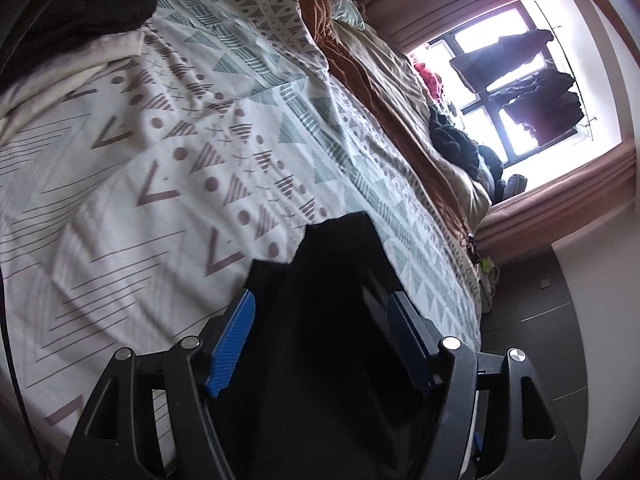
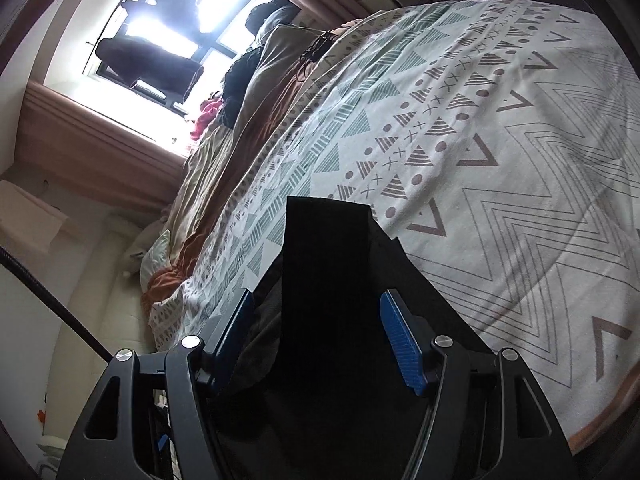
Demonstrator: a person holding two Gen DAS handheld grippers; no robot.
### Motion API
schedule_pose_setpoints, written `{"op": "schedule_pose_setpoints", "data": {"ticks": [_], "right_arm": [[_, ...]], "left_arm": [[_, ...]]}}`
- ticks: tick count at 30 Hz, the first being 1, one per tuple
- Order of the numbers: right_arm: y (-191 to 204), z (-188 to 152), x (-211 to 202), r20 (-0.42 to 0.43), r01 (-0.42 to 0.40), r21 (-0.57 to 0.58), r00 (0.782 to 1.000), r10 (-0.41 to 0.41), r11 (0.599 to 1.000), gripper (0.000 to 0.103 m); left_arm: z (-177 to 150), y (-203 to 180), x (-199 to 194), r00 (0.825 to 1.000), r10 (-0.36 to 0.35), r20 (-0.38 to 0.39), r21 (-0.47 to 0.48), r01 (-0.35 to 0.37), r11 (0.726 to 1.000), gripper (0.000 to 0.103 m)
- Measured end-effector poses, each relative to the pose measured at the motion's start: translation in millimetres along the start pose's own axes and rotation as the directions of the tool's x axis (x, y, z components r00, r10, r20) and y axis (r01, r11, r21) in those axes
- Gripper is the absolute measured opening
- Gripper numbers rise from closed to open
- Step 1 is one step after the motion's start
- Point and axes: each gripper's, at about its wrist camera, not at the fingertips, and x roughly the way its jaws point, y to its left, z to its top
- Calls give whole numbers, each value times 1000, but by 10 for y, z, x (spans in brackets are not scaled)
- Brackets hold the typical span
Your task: Fold large clothes
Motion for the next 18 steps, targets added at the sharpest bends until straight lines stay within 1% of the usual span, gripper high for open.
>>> {"op": "schedule_pose_setpoints", "data": {"ticks": [4, 6, 9, 11, 14, 16, 18], "right_arm": [[28, -128, -173, -26, 25, -43, 999, -26, 999, 64], [69, -202, -225, -44, 54, -83, 997, -58, 995, 64], [98, -329, -246, -85, 99, -142, 990, -111, 985, 64], [115, -413, -259, -116, 132, -181, 981, -155, 975, 64], [90, -532, -244, -165, 177, -237, 962, -219, 955, 64], [56, -618, -250, -194, 206, -273, 945, -263, 940, 64], [38, -682, -238, -214, 226, -298, 931, -295, 927, 64]], "left_arm": [[-190, 126, -80, 998, 38, -42, 39, -37, 999, 69], [-294, 187, -103, 997, 49, -61, 50, -46, 998, 69], [-464, 286, -112, 991, 84, -102, 85, -76, 994, 69], [-583, 330, -105, 985, 108, -136, 112, -93, 989, 69], [-746, 369, -116, 973, 153, -173, 167, -124, 978, 69], [-844, 386, -113, 964, 183, -194, 199, -144, 969, 69], [-955, 423, -103, 951, 222, -216, 230, -172, 958, 69]]}}
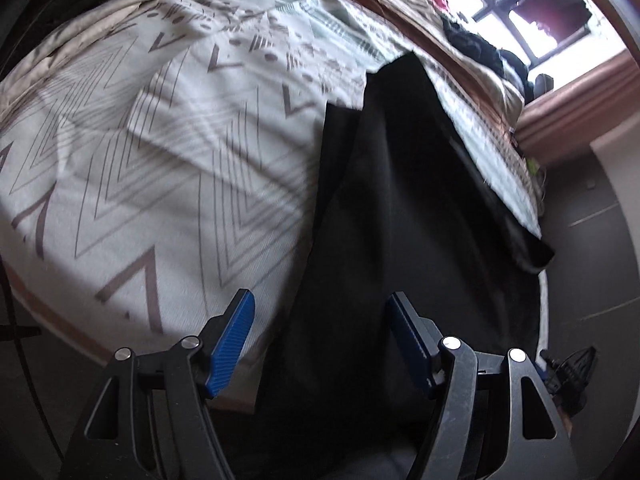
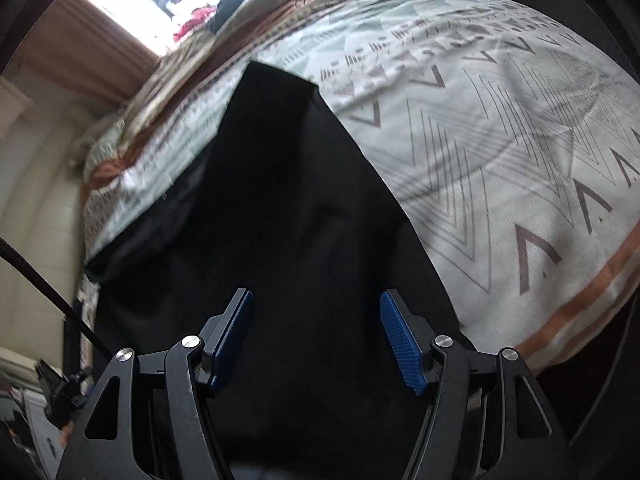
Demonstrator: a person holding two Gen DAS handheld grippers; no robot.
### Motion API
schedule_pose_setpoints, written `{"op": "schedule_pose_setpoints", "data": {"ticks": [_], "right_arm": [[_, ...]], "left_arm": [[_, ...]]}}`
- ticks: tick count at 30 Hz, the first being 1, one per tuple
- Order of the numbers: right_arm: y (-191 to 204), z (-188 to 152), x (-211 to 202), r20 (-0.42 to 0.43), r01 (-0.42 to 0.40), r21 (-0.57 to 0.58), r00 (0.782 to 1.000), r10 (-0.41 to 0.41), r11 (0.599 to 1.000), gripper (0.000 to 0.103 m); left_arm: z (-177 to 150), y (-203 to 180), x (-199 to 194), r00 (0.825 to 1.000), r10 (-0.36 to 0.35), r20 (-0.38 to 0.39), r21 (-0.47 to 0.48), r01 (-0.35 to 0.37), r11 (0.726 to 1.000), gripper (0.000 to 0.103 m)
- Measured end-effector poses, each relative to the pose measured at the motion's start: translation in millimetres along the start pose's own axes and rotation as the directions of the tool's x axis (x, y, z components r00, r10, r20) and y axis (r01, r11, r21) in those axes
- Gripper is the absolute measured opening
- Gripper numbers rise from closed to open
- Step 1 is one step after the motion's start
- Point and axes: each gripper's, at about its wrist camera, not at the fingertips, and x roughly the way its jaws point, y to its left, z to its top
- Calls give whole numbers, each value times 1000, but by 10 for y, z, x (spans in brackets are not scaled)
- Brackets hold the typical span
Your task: Fold large clothes
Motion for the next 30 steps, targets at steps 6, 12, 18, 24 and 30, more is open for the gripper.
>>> {"op": "schedule_pose_setpoints", "data": {"ticks": [6, 12, 18, 24, 30], "right_arm": [[-5, -168, 78, -37, 90, -62, 995, -92, 994, 64], [83, -329, 137, -50, 158, -161, 985, -167, 974, 64], [161, -394, 46, -45, 216, -174, 973, -227, 961, 64], [559, -353, -268, 53, 170, -230, 985, -162, 958, 64], [1049, -325, -145, 54, 92, -312, 995, -79, 946, 64]], "left_arm": [[-201, 44, -39, 995, 102, -16, 56, -101, 993, 69], [-368, 74, -33, 985, 173, -21, 91, -170, 981, 70], [-398, 94, -142, 990, 143, 18, 59, -144, 988, 70], [-332, 177, -412, 990, 76, 122, 21, -79, 997, 70], [-225, 209, -469, 985, 38, 168, -8, -37, 999, 70]]}}
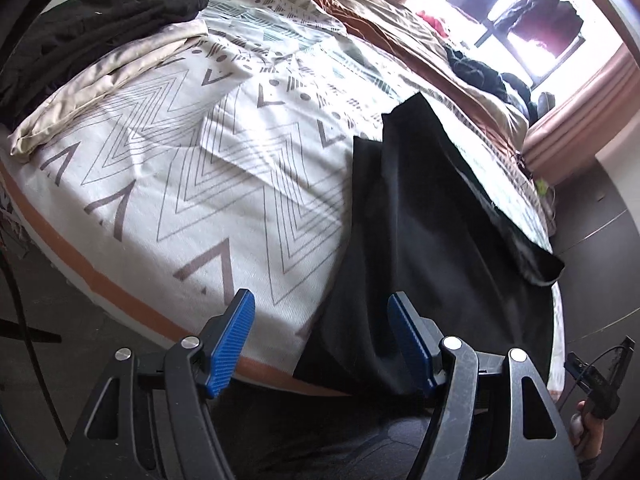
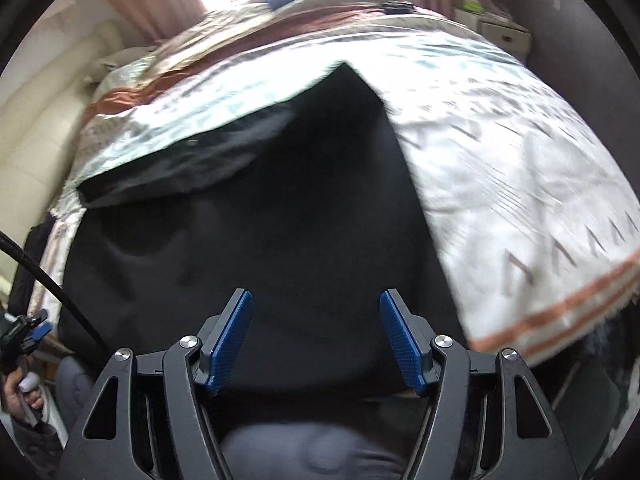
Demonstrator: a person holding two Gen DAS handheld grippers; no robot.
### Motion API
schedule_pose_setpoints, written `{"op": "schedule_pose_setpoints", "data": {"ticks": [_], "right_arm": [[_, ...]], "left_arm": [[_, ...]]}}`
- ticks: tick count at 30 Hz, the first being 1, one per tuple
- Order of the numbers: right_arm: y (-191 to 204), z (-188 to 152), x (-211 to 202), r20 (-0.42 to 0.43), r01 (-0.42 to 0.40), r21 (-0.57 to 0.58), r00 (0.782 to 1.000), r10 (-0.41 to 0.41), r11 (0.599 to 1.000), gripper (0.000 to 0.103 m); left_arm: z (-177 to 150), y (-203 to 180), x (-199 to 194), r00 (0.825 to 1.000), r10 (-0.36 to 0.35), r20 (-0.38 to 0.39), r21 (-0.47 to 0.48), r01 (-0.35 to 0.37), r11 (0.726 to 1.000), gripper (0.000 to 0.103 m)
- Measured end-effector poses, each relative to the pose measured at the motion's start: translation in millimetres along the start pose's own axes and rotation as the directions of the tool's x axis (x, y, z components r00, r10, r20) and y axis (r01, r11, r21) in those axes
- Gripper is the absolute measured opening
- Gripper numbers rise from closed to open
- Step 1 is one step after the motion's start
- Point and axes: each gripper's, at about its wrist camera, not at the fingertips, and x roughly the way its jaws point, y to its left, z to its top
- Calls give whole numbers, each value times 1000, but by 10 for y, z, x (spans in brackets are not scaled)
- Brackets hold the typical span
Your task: Fold large clothes
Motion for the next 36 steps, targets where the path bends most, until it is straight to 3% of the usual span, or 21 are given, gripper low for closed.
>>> {"op": "schedule_pose_setpoints", "data": {"ticks": [10, 16, 18, 22, 36], "right_arm": [[919, 424, 1042, -140, -84, -186, 988, 59, 979, 64], [1274, 671, 1803, -204, -50, -248, 979, -2, 967, 64], [1392, 791, 2046, -204, -21, -256, 978, -33, 966, 58], [1416, 1033, 2351, -173, 33, -249, 982, -78, 968, 47], [1458, 1864, 3600, -165, 89, -246, 977, -132, 965, 46]], "left_arm": [[80, 227, -17, 999, -25, 42, -81, 28, 996, 70], [133, 418, -50, 998, -13, 59, -125, 21, 992, 70], [144, 462, -54, 998, -10, 63, -135, 19, 991, 70], [190, 542, -28, 998, -4, 67, -156, 15, 988, 70], [259, 685, 133, 998, -2, 56, -218, 15, 976, 70]]}}
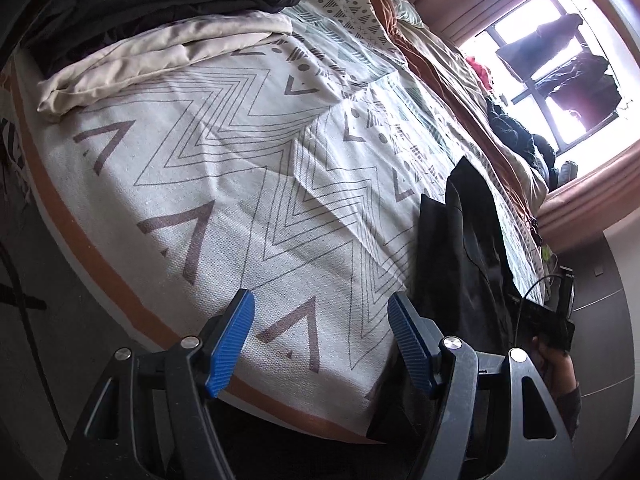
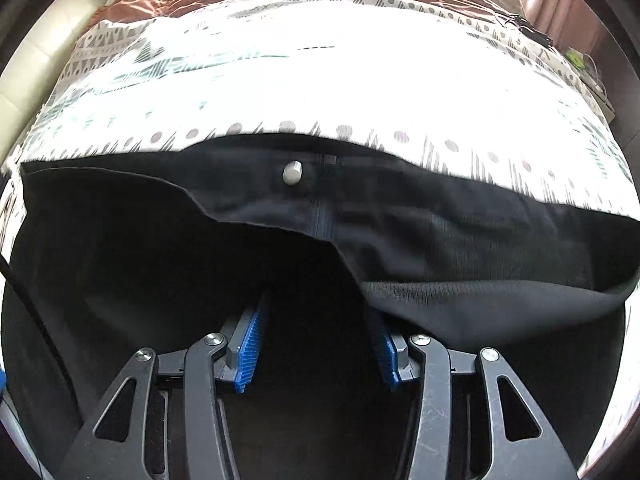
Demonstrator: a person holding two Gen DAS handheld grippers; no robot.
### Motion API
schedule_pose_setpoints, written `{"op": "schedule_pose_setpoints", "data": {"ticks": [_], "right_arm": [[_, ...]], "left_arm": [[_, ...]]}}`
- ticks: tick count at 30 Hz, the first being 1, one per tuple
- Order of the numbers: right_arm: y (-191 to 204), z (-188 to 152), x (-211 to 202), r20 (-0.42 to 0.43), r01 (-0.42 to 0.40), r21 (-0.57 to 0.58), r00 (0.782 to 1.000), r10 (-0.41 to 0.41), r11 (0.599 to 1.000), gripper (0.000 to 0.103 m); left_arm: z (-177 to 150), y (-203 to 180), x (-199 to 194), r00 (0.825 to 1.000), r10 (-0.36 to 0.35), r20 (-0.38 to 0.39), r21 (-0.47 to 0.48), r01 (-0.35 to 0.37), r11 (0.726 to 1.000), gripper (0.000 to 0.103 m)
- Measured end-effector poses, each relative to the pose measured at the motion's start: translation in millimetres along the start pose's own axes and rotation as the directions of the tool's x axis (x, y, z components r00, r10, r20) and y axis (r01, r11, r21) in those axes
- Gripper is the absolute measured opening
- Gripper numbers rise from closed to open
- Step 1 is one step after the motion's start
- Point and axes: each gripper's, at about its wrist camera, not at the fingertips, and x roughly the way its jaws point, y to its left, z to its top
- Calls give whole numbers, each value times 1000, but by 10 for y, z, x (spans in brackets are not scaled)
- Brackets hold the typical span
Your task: Fold large clothes
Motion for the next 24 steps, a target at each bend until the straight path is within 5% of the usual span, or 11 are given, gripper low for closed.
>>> {"op": "schedule_pose_setpoints", "data": {"ticks": [5, 9, 16, 21, 24], "right_arm": [[-75, 393, 351, 24, 51, 12, 998, -51, 999, 46], [-121, 491, 299, 47, 12, 33, 999, -14, 999, 39], [-158, 151, 84, 69, -95, 11, 993, 94, 995, 39], [-139, -37, -2, 80, -166, 5, 983, 165, 986, 39], [-115, -251, -18, 80, -209, 5, 975, 208, 978, 39]], "left_arm": [[-20, 5, 6, 1000, -11, -4, -26, 11, 1000, 70], [-73, -4, 12, 997, -68, -25, -50, 67, 997, 70], [-212, -121, 111, 973, -204, -110, -88, 195, 977, 70], [-320, -159, 182, 957, -241, -162, -115, 225, 968, 70], [-387, -189, 227, 934, -293, -202, -119, 274, 954, 70]]}}
